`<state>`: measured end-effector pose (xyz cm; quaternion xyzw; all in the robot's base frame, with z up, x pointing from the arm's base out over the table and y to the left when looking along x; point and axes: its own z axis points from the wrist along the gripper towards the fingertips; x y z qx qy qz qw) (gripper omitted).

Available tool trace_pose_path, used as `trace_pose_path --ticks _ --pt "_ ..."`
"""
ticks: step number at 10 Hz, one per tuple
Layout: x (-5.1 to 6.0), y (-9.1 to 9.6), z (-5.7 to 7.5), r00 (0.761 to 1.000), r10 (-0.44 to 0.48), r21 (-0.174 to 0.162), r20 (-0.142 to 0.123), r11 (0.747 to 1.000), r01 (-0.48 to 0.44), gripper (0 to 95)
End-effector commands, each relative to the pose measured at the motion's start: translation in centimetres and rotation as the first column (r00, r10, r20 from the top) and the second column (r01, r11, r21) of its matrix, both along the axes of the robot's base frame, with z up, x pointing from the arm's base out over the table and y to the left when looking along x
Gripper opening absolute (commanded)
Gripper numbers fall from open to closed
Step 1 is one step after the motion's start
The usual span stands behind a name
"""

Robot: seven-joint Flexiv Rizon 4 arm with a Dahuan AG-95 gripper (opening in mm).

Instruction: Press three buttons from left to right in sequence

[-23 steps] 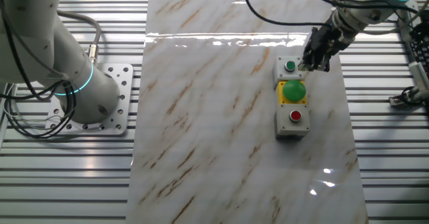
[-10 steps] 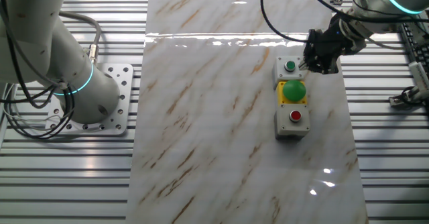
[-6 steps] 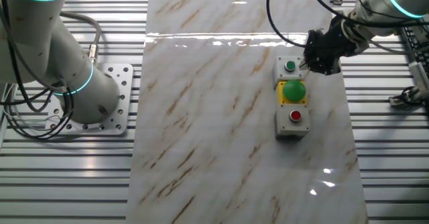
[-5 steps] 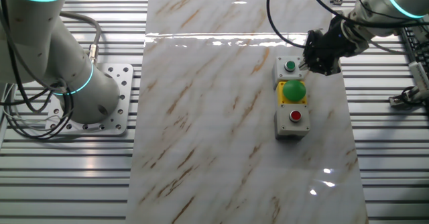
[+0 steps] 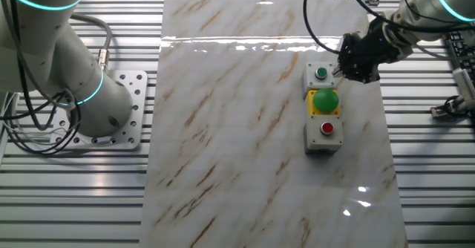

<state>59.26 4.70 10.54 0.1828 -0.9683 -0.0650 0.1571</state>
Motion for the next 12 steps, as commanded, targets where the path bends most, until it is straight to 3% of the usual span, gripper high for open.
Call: trace_pose_path --ticks 1,2,3,6,8,12 --pt "0.1 0.3 -0.2 1.000 -0.030 -0.031 -0.004 0.999 0.030 0.0" --pt "0.0 0.7 -0.5 0.999 -0.032 -0.071 0.017 0.997 0.033 0.0" --pt "0.0 1.2 -0.6 0.999 -0.015 -0.144 0.046 0.989 0.021 0.0" --pt "0.1 1.4 -0.4 0.995 -0.067 -0.184 0.078 0.980 0.081 0.0" --pt "0.1 1.4 -0.4 0.991 -0.082 -0.180 0.109 0.978 0.101 0.0" --pt "0.1 1.4 -0.4 0.983 -0.117 -0.142 0.143 0.980 0.137 0.0"
